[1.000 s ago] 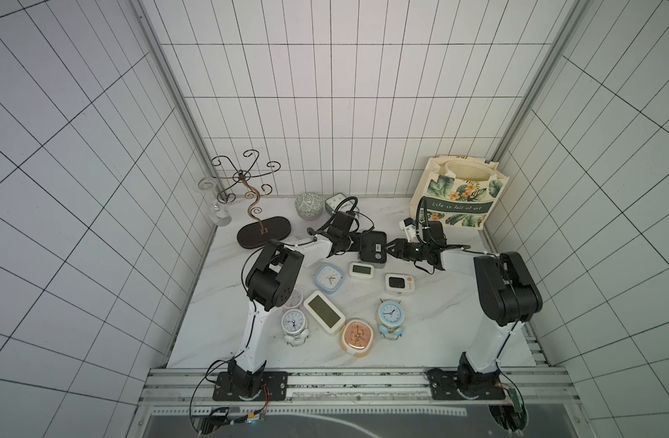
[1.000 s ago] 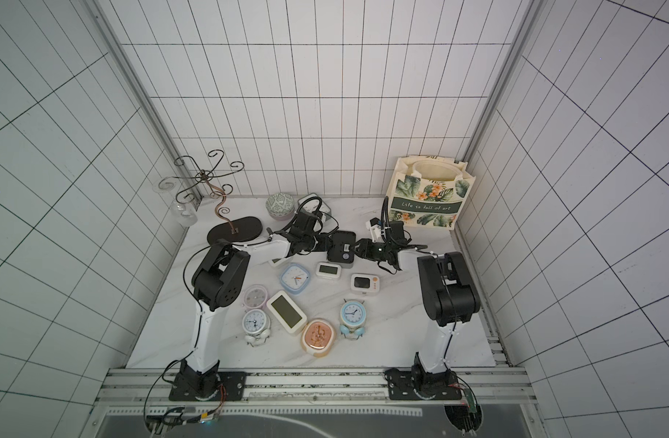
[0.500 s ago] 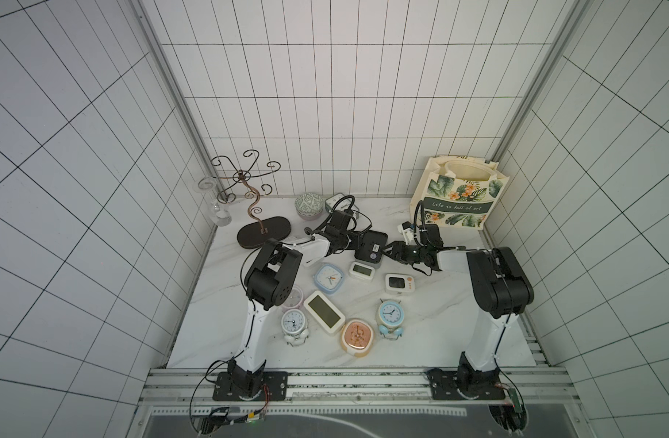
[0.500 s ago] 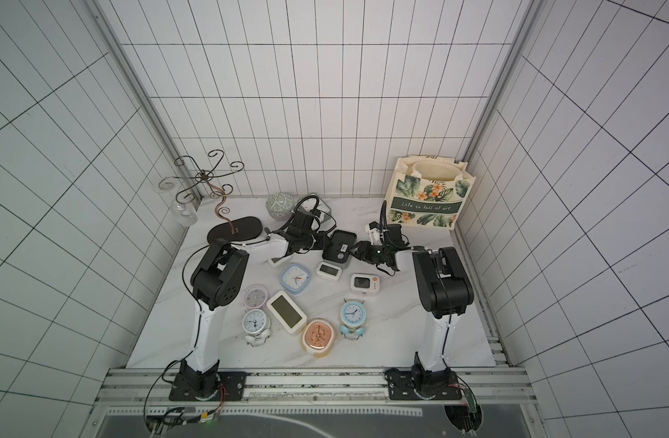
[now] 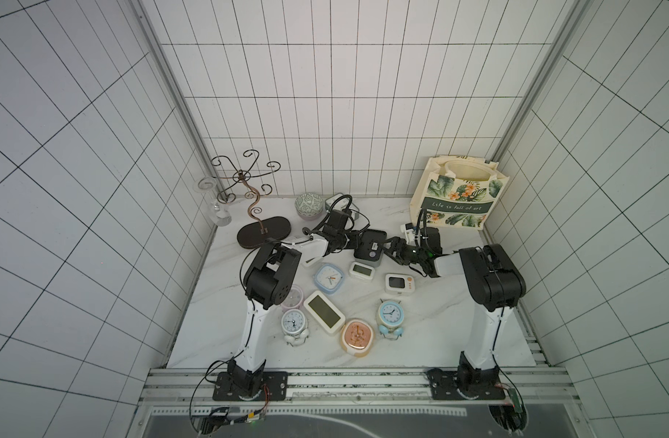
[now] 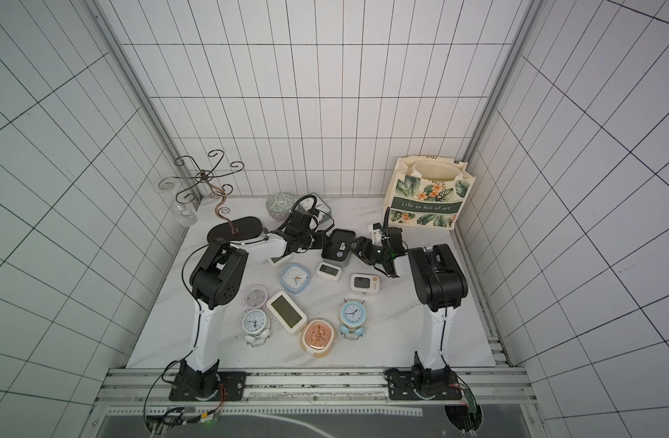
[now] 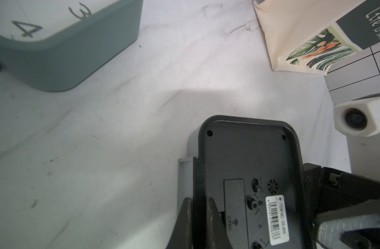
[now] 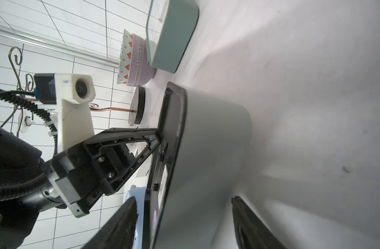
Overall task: Put the alarm clock into the canvas bag
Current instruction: Pick up the alarm from the center of the board.
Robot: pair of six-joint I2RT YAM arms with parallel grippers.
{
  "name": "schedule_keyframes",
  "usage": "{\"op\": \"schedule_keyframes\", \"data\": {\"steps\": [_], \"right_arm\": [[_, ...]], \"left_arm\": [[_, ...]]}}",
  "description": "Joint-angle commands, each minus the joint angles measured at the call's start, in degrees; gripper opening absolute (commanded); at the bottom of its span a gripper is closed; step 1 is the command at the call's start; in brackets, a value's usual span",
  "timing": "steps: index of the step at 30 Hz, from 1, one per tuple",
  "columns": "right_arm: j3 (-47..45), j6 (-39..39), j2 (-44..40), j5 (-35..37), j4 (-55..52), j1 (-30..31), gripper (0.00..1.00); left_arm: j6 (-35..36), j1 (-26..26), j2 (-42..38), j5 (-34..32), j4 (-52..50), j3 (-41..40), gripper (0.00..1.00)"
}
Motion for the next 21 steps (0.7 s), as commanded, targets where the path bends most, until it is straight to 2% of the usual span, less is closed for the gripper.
{"op": "schedule_keyframes", "data": {"steps": [1, 4, 6, 9, 16, 18, 21], "right_arm": [[-2.42, 6.68, 1.37, -0.7, 7.45, 0.44, 0.71], [-2.46, 9.4, 2.84, -0.88, 10.45, 0.72, 0.7], [-2.09, 10.6, 3.67, -0.97, 11.58, 1.06, 0.65], [-1.16, 11.52, 4.31, -1.07, 12.3, 1.58, 0.59], [1.48, 12.34, 4.84, -0.88, 12.15, 3.07, 0.52], [1.58, 11.61, 3.89, -0.52, 11.97, 3.19, 0.43], [2.34, 6.45, 0.16, 1.25, 6.42, 3.19, 0.31]], "left_arm": [[0.06, 0.29, 2.61, -0.27, -3.25, -1.73, 0.1], [-0.01, 0.29, 2.61, -0.01, -3.07, -1.87, 0.1], [-0.01, 0.29, 2.59, 0.08, -2.99, -2.02, 0.1], [-0.06, 0.29, 2.43, 0.17, -2.81, -2.12, 0.1], [-0.46, 0.3, 2.35, 1.35, -2.1, -1.59, 0.11], [-0.45, 0.29, 1.98, 1.49, -2.1, -1.27, 0.12], [-0.74, 1.24, -0.63, 1.73, -1.61, -1.37, 0.23]]}}
